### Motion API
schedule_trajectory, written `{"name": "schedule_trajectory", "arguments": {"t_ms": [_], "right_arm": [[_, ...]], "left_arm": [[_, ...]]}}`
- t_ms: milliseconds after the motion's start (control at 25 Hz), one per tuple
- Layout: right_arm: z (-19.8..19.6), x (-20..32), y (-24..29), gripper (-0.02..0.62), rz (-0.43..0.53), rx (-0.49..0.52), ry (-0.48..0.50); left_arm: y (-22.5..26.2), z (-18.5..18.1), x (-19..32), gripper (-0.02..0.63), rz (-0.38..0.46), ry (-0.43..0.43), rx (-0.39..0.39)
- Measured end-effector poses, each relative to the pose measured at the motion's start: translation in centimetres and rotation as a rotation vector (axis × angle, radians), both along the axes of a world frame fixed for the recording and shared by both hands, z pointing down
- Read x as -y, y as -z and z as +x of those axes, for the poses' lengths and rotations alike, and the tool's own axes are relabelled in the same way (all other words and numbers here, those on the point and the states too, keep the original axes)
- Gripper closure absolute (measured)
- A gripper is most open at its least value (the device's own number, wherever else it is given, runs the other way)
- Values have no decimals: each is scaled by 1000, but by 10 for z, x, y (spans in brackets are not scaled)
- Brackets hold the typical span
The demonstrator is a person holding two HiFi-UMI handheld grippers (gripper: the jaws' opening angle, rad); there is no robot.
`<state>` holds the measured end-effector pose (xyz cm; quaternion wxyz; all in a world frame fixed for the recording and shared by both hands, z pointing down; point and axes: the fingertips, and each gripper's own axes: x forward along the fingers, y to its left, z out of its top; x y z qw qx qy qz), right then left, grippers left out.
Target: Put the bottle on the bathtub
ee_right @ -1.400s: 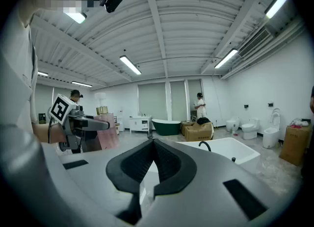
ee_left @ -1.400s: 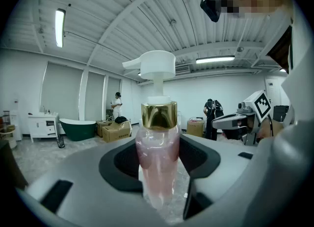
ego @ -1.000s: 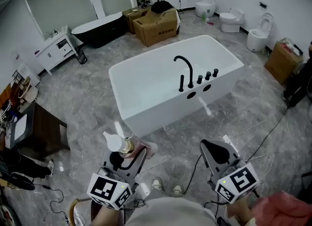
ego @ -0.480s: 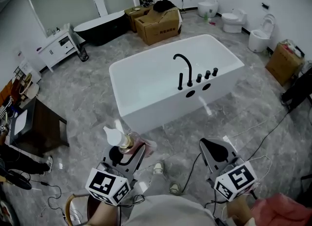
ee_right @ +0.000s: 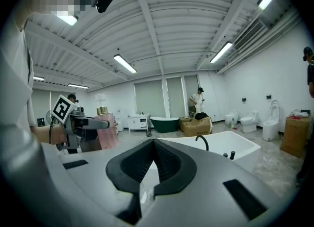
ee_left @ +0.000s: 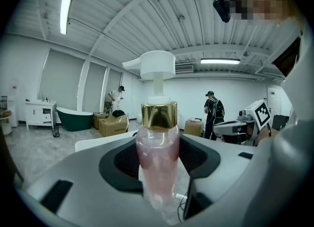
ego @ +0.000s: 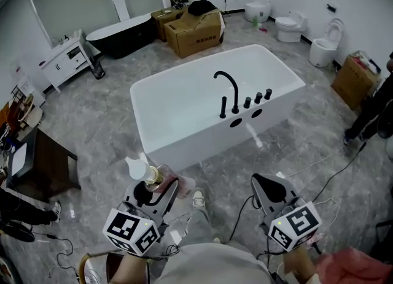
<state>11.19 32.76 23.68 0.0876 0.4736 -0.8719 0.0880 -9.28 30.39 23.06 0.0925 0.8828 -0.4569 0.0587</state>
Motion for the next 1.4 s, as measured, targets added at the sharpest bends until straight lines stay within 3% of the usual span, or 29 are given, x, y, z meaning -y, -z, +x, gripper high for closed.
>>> {"name": "schedule_trajectory", "arguments": {"t_ms": [440,760,1080,1320,1400], "right_arm": [[-21,122,-12,569,-43,-45,11],[-42,234,-29,569,-91,-66,21],[-54,341,-61,569,-126,-62,-2],[-66,397,-86,569,-139,-73,-6],[-71,411,-95,569,-147,-71,-3]], "left_arm": [[-16,-9,116,370,22,-44,39],[-46,-20,226,371,-39,-114,48],[-78,-18,325,371,31,-234,136],[-100,-1,370,371,110,-328,203],[-111,0,381,371,119,-354,192]]}}
